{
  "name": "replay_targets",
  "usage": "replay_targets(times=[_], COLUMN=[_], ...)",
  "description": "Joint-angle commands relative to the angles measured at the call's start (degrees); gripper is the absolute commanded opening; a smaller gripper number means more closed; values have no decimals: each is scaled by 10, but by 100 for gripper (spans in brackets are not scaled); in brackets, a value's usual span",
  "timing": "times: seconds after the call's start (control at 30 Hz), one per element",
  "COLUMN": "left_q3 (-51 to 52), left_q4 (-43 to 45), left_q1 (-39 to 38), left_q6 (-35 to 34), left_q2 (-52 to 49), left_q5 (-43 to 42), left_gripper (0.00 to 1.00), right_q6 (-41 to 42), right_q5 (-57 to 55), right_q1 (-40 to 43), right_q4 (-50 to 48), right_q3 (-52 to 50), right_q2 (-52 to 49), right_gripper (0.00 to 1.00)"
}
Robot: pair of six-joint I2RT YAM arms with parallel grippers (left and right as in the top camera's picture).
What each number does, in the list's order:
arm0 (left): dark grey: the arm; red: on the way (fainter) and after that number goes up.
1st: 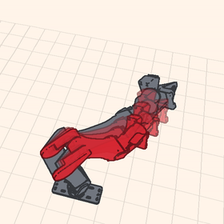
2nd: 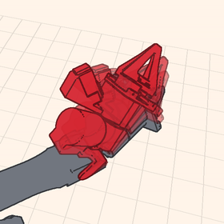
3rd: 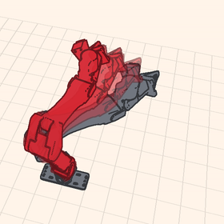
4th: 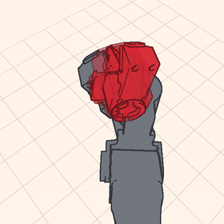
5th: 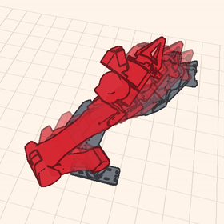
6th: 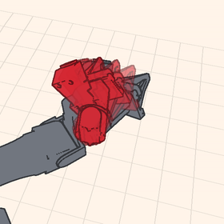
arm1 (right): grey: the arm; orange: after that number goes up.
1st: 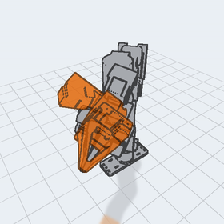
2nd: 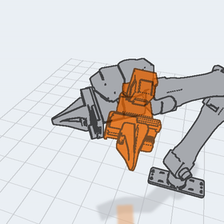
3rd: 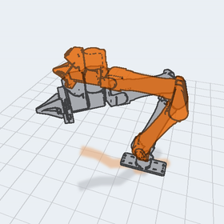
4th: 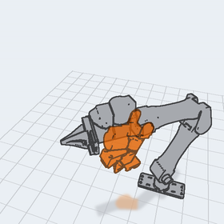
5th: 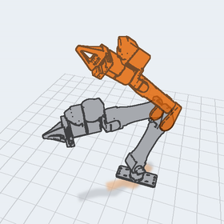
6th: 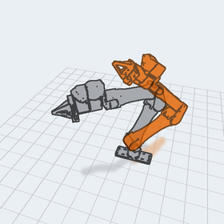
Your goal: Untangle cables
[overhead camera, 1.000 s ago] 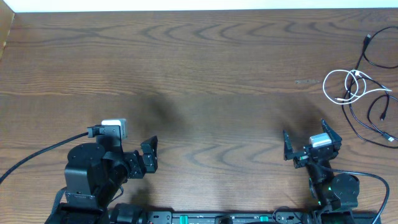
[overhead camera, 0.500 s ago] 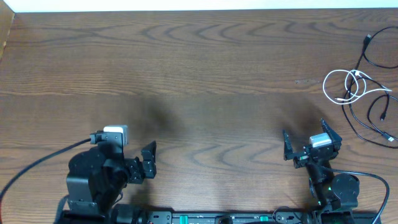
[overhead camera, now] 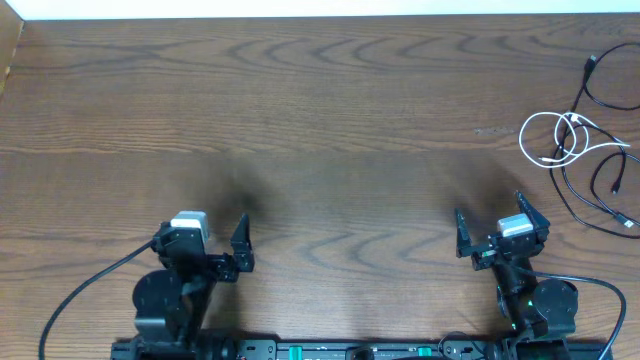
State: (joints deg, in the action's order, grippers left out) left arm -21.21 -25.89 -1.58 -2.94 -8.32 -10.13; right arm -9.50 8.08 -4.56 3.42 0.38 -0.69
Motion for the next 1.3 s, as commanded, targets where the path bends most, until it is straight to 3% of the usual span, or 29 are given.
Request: replay_targets(times=[0.0, 0.33, 0.53, 0.73, 0.9, 1.27], left_q3=[50, 168, 207, 210, 210, 210], left_q4=[57, 261, 332, 304, 217, 217], left_q1=[3, 4, 4, 8, 9, 9], left_q6=[6, 6, 6, 6, -13, 3], left_q2=[40, 82, 82, 82, 82, 82], left_q5=[3, 35, 90, 127, 120, 110], left_gripper=[99, 99, 99, 99, 99, 99], right_q6=[-2, -2, -2, -2, -2, -2], right_q5=[-2, -2, -2, -2, -2, -2], right_q1=[4, 4, 4, 4, 4, 4], right_q4=[3, 3, 3, 3, 3, 3], right_q3=[-1, -1, -1, -1, -1, -1], right_q2=[4, 4, 4, 4, 4, 4], right_gripper=[99, 99, 99, 99, 99, 99])
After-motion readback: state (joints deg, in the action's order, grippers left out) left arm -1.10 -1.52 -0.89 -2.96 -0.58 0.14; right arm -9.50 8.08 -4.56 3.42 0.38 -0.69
